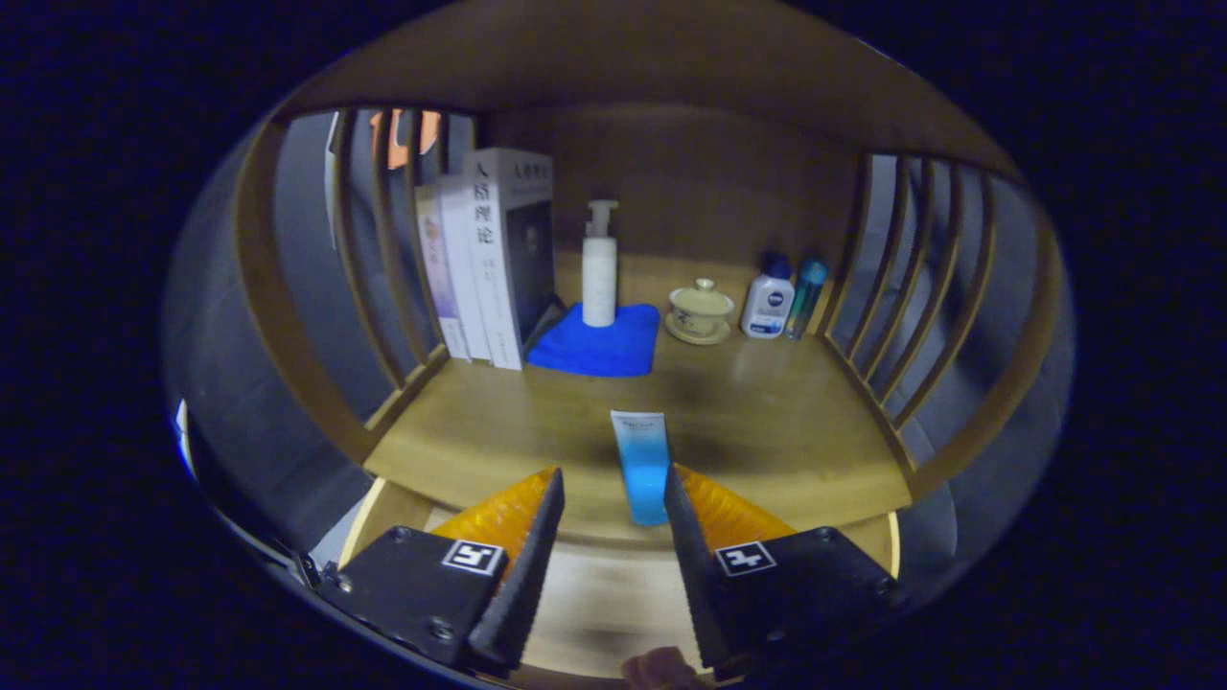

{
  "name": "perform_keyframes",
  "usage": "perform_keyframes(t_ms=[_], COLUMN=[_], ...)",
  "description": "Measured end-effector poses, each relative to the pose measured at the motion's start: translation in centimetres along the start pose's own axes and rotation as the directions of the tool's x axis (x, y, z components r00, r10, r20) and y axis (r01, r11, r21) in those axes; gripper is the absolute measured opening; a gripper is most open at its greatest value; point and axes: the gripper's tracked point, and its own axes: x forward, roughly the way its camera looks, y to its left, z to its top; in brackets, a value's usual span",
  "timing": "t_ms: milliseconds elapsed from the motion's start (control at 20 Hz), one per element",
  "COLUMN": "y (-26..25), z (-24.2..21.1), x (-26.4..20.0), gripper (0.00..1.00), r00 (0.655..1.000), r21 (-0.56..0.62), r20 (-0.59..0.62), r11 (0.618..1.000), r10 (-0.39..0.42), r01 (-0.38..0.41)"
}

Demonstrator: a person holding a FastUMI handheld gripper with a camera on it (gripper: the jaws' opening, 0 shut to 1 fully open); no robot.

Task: Pull open the drawer, take out the items inside it, and place them on the countertop above the cabinet.

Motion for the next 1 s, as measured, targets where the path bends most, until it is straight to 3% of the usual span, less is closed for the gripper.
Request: perform_keyframes(t_ms=[150, 200, 250, 450, 800, 1000], y=[0.6, 0.7, 0.8, 0.2, -0.8, -0.5], z=[-0.9, -1.5, -2.0, -4.2, -9.2, -14.1], x=[-4.0, -5.0, -5.9, -9.9, -15.9, -15.8], gripper=[0.89, 0.89, 1.0, 0.99, 0.99, 1.0], r00=[0.994, 0.99, 0.985, 0.957, 0.862, 0.852], r21=[0.005, 0.01, 0.011, 0.009, 0.019, 0.026], r20=[0.111, 0.138, 0.17, 0.286, 0.507, 0.523], r11=[1.0, 1.0, 0.999, 0.999, 1.0, 0.999], r10=[0.021, 0.025, 0.036, 0.036, -0.027, -0.03], r01=[-0.021, -0.027, -0.038, -0.04, 0.02, 0.019])
